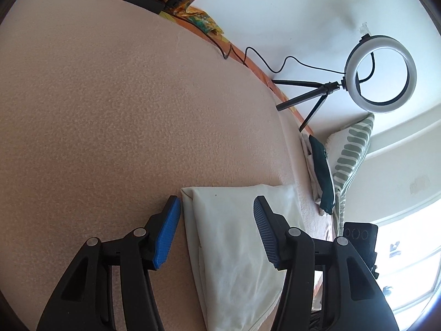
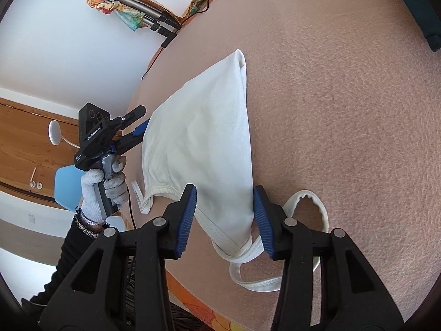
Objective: Fold small clothes
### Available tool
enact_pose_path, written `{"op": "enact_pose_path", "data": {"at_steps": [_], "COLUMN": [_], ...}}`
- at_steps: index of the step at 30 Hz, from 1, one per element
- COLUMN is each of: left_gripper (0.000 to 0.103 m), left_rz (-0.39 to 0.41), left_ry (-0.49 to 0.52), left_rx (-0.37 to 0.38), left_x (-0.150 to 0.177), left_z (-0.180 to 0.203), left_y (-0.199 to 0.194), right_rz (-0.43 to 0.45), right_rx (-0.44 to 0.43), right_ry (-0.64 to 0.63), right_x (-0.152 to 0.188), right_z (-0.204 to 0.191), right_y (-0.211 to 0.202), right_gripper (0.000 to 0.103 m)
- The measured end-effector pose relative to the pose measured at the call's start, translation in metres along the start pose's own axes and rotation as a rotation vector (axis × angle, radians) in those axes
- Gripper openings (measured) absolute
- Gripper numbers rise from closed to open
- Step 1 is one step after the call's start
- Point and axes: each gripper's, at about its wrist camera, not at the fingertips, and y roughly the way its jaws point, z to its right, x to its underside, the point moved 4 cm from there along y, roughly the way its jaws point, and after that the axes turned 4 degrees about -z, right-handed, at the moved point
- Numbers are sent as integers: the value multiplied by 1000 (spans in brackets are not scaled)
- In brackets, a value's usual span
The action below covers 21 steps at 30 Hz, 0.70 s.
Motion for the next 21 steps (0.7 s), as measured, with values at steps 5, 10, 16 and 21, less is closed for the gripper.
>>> {"op": "enact_pose_path", "data": {"at_steps": [5, 10, 16, 21], "left_gripper": [51, 26, 8, 8], "left_rz": [20, 24, 69, 138], "left_ry": [43, 61, 181, 304], "left_rx": [-22, -74, -175, -268], "left_x": [-1, 0, 7, 14], "left_z": [8, 9, 26, 49], "left_y": [6, 12, 12, 2], "right_rz": [-3, 3, 13, 46], "right_rx": [-18, 6, 124, 258], "right_ry": [13, 22, -41, -123], "right_x": [0, 0, 2, 3], "right_z": [-3, -6, -22, -41], "right_y": [5, 8, 12, 12], "right_gripper": [41, 28, 12, 9]}}
